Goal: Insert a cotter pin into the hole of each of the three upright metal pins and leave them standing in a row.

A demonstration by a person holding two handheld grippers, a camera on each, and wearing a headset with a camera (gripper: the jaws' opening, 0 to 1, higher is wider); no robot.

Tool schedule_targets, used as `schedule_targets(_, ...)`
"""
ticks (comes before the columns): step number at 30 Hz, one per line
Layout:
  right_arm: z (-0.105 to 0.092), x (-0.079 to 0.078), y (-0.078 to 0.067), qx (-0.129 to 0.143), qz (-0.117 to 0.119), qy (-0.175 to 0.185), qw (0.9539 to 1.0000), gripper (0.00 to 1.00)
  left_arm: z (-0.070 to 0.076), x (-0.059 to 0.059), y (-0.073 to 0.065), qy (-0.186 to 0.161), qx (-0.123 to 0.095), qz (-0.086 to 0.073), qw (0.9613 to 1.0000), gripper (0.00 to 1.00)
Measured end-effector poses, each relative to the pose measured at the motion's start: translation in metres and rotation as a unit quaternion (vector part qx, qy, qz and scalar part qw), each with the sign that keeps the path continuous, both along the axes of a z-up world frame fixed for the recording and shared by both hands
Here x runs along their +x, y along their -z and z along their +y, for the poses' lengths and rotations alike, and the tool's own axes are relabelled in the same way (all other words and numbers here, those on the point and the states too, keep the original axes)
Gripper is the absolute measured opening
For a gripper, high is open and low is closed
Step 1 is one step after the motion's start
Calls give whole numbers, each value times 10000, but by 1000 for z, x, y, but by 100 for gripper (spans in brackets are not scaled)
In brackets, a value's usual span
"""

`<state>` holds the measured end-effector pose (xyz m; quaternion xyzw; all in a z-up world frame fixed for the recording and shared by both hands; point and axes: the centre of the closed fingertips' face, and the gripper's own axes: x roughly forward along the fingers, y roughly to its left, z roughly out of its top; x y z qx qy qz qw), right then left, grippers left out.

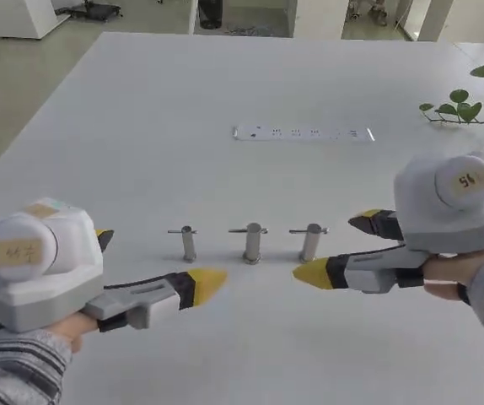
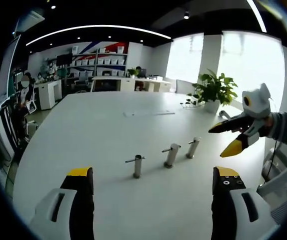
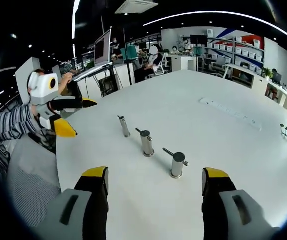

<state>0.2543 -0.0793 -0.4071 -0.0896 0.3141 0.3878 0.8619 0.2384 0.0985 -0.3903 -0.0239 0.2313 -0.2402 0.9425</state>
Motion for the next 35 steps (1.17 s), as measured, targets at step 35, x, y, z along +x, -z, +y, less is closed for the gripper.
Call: schedule_targets(35, 2, -13, 3, 519, -63, 853, 9950, 79, 0, -15, 3, 25, -1, 118, 9999, 99)
